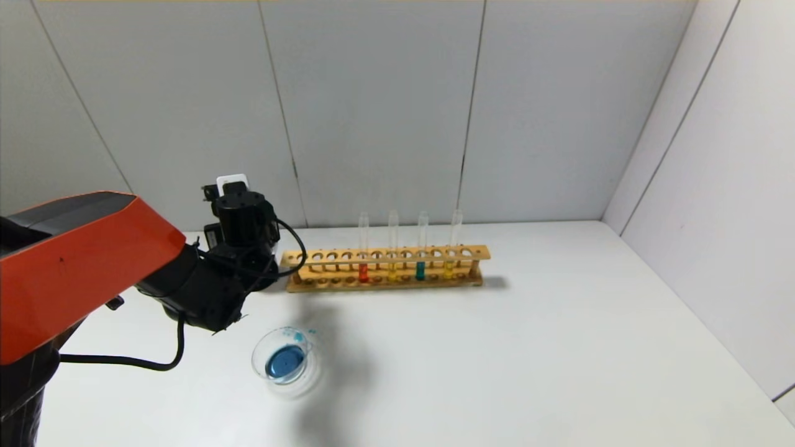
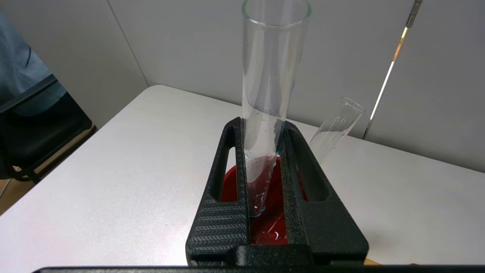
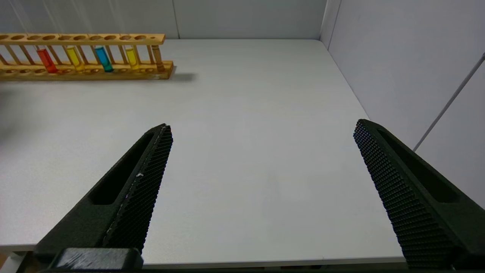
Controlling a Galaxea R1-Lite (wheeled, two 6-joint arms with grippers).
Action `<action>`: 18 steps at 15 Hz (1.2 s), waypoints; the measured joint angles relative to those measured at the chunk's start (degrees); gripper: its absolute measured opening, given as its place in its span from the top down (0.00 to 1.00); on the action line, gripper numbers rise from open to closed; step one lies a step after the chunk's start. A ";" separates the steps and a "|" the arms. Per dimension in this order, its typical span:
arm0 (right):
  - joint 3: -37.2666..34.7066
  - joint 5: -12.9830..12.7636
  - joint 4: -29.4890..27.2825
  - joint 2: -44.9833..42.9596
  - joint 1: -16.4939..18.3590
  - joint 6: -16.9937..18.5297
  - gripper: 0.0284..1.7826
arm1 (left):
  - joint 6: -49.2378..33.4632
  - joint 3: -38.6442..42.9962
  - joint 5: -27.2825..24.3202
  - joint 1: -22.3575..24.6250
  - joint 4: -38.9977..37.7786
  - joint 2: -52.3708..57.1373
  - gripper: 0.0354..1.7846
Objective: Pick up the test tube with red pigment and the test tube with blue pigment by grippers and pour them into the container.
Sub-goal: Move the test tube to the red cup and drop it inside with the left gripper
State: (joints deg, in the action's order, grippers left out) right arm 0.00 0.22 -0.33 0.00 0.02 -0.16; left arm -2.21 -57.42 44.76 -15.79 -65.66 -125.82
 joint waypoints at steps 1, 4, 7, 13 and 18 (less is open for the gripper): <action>0.00 0.00 0.00 0.00 0.00 0.00 0.02 | -0.40 -0.21 -0.01 0.05 0.04 -0.34 0.85; 0.00 0.02 0.00 0.00 0.00 0.00 0.02 | -0.99 -1.12 -0.50 0.11 0.12 -1.66 0.85; 0.00 0.02 0.00 0.00 0.00 0.00 0.02 | -1.18 -1.78 -0.72 0.16 0.04 -2.90 0.85; 0.00 0.00 0.00 0.00 0.02 0.00 0.02 | -3.06 -2.52 -0.83 0.22 0.06 -4.69 0.85; 0.00 0.02 0.00 0.00 0.07 0.00 0.02 | -4.07 -2.61 -0.76 0.22 0.04 -5.38 0.85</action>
State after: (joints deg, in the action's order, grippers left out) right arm 0.00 0.24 -0.33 0.00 0.10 -0.16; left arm -6.28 -60.03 44.01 -15.57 -65.62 -131.20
